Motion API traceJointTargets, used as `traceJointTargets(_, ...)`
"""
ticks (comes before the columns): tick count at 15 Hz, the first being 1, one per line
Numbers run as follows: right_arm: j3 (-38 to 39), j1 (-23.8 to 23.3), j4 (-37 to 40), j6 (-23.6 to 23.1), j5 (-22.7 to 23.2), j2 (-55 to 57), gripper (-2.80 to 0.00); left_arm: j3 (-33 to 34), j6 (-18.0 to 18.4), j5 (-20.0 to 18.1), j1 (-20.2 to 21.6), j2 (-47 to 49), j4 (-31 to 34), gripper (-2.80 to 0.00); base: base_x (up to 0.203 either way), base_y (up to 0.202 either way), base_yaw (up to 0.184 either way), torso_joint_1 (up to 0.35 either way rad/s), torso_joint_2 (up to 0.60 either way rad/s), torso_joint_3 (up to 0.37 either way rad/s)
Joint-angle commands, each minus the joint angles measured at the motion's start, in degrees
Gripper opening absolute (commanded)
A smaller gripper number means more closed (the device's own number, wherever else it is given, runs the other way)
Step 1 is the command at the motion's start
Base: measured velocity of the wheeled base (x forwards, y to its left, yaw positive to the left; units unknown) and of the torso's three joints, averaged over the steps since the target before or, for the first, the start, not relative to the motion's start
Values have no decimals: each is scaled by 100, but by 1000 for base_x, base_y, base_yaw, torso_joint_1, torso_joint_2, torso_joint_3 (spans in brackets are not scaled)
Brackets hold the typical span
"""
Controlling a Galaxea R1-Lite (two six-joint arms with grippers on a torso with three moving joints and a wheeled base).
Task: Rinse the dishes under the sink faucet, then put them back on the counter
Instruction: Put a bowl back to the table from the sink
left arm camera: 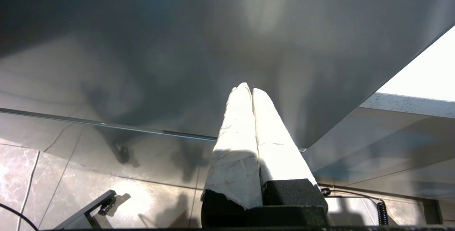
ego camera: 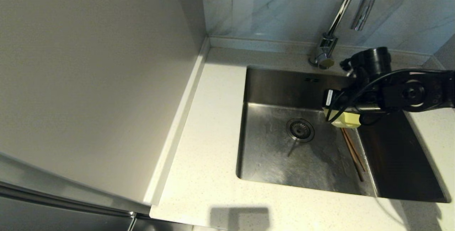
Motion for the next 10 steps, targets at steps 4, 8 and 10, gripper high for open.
traceJointTargets(4,-796,-179,1706,2807,1812,-1034,-280,0,-2,4,0,-18,-2,-280,0,0,0,0,0,0)
traceJointTargets(8,-1746,-119,3149,4742,3939,-1091,-280,0,-2,4,0,-18,-2,-280,0,0,0,0,0,0)
traceJointTargets(10,-2025,-110,3307,5890,4973,-1080,-280,0,-2,4,0,-18,-2,-280,0,0,0,0,0,0)
